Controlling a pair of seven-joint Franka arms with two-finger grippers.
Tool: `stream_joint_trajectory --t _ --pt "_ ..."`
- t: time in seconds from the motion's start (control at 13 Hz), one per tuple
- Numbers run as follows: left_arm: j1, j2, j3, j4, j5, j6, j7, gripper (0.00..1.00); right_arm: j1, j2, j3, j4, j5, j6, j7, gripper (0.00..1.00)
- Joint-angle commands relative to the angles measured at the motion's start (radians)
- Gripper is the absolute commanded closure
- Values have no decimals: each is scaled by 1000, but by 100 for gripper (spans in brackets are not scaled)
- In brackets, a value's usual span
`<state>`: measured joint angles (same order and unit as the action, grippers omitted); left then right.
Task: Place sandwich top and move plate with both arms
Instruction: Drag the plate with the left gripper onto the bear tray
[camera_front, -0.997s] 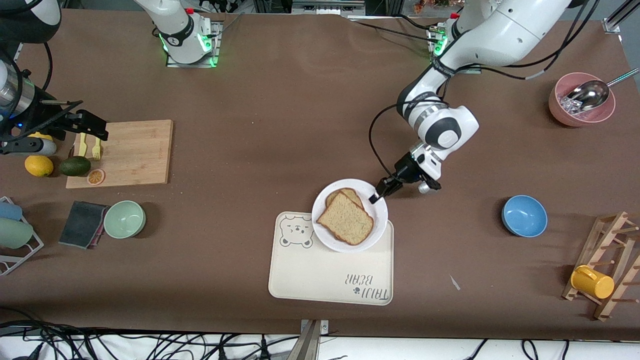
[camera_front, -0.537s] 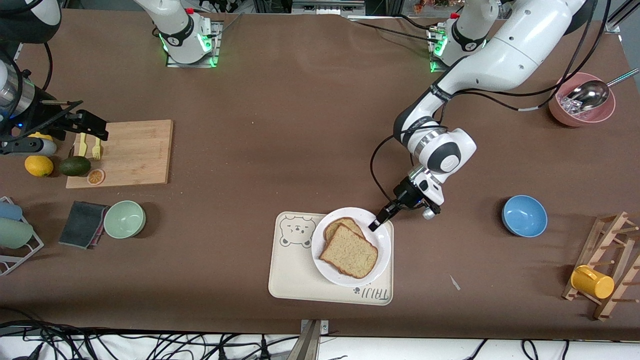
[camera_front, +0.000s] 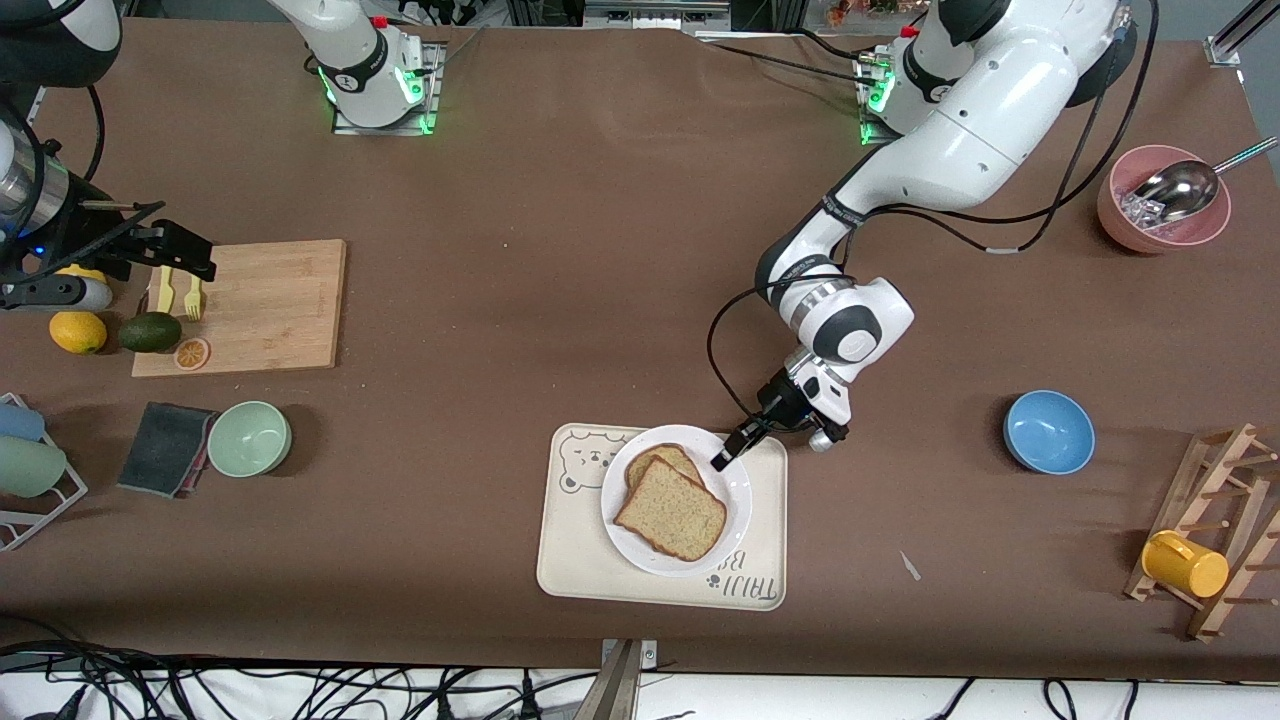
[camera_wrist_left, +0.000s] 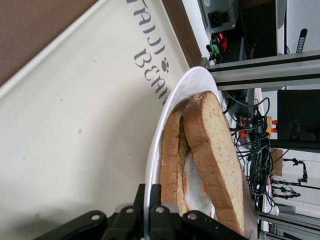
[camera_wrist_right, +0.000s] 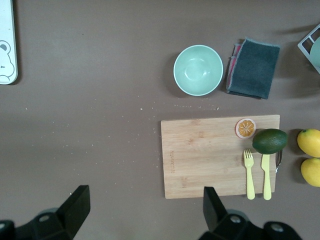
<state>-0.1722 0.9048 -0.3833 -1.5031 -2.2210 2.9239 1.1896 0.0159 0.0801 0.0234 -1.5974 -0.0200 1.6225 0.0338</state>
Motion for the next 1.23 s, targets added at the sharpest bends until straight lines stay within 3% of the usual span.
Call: stream_joint_trajectory --t 0.0,0.38,0.54,0.61,0.84,1.0,1.07,1.15 --pt "-41 42 32 89 -54 20 7 100 -5 -10 3 -10 -11 -4 6 0" --pt "-39 43 34 90 -46 18 4 100 -7 -10 3 -10 -11 -4 6 0" --pt "-29 40 34 90 -43 18 5 91 -7 -9 3 -10 -11 -4 8 0" --pt "-26 39 34 90 -39 18 7 72 -7 -8 3 -10 -11 -4 9 0" --pt "-23 31 40 89 -32 18 8 42 -7 -10 3 -10 -12 -4 9 0" --pt "-23 19 43 75 -32 20 8 7 -7 -8 3 -10 -11 -4 9 0" --pt "-21 14 43 67 -32 27 8 0 -7 -9 3 -10 -11 -4 9 0" --pt "-20 5 40 55 -32 64 10 0 -7 -10 3 -10 -11 -4 9 0"
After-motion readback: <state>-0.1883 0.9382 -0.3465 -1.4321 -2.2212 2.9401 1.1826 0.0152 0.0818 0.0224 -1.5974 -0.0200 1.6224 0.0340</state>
